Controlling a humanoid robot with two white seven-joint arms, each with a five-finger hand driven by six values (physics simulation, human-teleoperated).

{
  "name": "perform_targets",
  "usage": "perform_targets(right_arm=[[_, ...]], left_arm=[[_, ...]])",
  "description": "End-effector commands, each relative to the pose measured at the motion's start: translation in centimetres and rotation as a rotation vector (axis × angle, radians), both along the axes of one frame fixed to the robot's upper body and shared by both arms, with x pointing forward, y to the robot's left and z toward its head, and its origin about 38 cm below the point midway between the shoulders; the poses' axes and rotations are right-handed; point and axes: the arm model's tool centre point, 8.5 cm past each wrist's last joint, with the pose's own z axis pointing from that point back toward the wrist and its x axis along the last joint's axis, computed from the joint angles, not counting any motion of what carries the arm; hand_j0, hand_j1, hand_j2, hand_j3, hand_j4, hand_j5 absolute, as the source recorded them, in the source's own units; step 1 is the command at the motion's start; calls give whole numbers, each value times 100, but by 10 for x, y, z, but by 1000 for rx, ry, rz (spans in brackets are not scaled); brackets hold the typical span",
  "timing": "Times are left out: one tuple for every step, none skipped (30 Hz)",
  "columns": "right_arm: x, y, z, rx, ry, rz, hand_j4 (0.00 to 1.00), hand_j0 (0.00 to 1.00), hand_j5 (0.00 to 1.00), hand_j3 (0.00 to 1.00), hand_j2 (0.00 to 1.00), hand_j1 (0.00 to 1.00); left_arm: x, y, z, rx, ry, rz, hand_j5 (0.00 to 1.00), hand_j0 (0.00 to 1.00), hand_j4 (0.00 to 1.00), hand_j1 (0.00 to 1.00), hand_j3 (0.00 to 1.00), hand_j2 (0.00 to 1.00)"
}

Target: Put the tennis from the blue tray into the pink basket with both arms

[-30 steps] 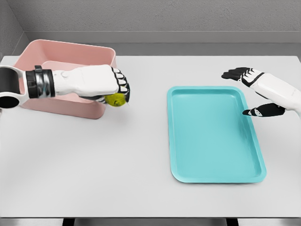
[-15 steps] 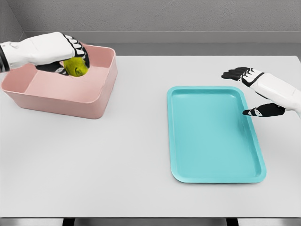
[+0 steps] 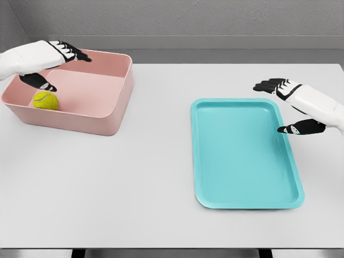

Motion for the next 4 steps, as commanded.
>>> perform_targets(right_arm=[[0,-1,1,7,0,-2,100,100,100,100,100,100],[0,-2,1,5,3,-3,100,100,100,100,100,100],[-1,-1,0,3,4,-2,100,100,100,100,100,100],[-1,-2,0,4,6,-4,100,100,100,100,100,100]], left_arm=[[-1,2,2,-3,-1,5,100,100,100,100,100,100],[-1,2,1,-3,0,3,100,100,100,100,100,100],[-1,2,0,-2,2,4,100,100,100,100,100,100],[-1,2,1,-3,1,5,100,100,100,100,100,100]])
